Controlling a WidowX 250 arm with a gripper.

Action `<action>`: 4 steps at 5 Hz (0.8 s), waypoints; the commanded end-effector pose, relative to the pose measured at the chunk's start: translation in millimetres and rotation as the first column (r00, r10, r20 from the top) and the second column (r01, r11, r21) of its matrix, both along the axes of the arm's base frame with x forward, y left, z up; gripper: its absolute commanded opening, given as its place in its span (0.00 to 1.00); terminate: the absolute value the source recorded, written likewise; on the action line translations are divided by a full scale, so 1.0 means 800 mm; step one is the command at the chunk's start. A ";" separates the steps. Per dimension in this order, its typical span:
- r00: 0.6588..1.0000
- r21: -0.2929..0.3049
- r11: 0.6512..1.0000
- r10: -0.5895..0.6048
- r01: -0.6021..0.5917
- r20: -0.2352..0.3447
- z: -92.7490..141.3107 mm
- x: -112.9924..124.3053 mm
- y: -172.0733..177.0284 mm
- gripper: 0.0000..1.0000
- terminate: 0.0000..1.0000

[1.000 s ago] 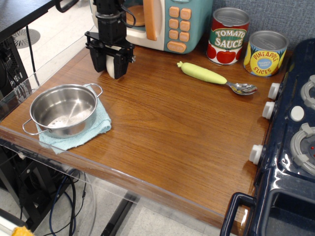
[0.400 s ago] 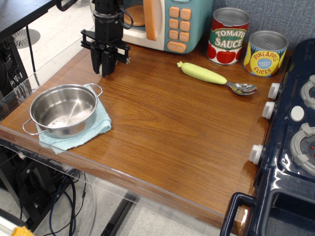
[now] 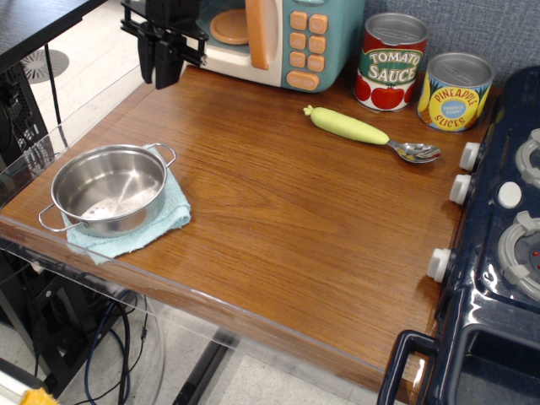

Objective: Place the mushroom inside of the metal pot

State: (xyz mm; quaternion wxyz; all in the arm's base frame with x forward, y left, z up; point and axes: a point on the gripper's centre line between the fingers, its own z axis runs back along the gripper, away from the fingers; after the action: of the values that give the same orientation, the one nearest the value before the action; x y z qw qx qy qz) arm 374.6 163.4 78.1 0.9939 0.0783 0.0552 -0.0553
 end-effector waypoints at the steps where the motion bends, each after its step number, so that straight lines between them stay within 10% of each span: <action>1: 0.995 0.015 1.000 -0.026 0.025 0.096 0.067 -0.080 -0.002 0.00 0.00; 4: 0.993 0.004 0.993 -0.118 0.118 0.007 -0.001 -0.159 -0.010 0.00 0.00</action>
State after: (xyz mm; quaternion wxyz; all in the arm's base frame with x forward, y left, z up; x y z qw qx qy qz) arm 244.9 151.3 64.2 0.9888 0.0723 0.0629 -0.1142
